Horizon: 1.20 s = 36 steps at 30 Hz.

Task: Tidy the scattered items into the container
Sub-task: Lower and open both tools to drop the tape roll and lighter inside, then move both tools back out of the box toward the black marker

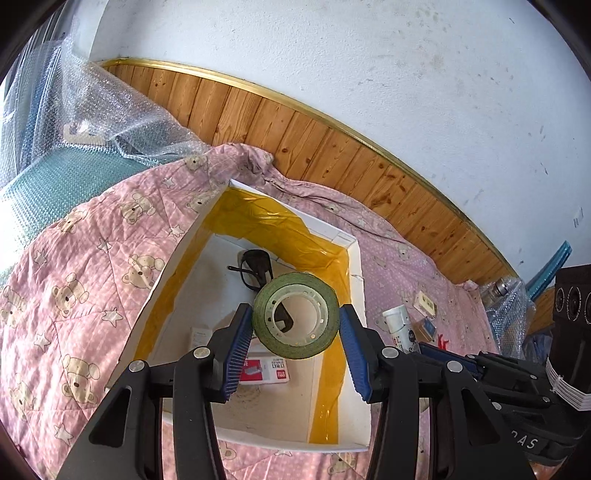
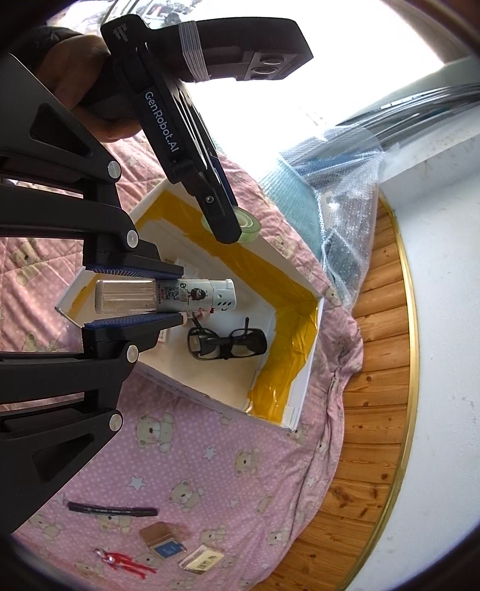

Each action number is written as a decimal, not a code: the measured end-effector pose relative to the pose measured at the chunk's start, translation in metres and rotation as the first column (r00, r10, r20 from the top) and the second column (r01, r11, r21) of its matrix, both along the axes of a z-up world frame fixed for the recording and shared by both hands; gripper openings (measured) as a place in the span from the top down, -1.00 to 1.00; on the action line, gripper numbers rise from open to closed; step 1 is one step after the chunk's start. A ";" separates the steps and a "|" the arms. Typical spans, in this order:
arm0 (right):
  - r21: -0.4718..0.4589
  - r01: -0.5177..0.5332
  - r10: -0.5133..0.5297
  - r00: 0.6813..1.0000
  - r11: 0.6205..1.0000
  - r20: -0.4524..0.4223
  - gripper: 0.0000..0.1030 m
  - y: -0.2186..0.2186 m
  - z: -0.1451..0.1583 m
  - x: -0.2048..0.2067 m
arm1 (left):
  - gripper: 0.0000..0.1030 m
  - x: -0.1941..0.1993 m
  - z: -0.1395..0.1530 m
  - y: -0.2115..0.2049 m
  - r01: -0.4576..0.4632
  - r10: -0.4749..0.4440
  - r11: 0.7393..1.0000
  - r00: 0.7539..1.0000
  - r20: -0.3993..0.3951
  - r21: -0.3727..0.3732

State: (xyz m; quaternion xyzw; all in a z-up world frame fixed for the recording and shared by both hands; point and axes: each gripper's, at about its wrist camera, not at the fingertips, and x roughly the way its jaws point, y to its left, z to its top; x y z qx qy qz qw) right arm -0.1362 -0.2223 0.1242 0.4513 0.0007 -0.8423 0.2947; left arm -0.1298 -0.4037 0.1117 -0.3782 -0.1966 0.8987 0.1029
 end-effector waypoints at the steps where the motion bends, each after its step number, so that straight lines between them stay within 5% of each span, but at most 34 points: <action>1: 0.000 -0.002 0.002 1.000 1.000 0.002 0.63 -0.002 -0.001 -0.003 | 0.05 -0.004 -0.001 -0.001 0.001 -0.001 1.000 1.000 0.003 -0.003; 21: 0.014 0.022 -0.023 0.999 1.000 0.038 0.62 -0.018 -0.037 -0.092 | 0.05 -0.093 -0.037 -0.007 -0.002 0.009 0.998 0.993 0.117 -0.059; 26: 0.024 0.089 -0.090 0.995 0.996 0.046 0.41 -0.012 -0.053 -0.120 | 0.03 -0.115 -0.054 -0.014 -0.042 0.052 0.997 0.987 0.155 -0.067; 36: -0.021 0.111 -0.107 0.987 0.994 0.123 0.41 0.006 -0.066 -0.116 | 0.02 -0.111 -0.059 -0.032 -0.075 0.081 0.996 0.982 0.170 -0.036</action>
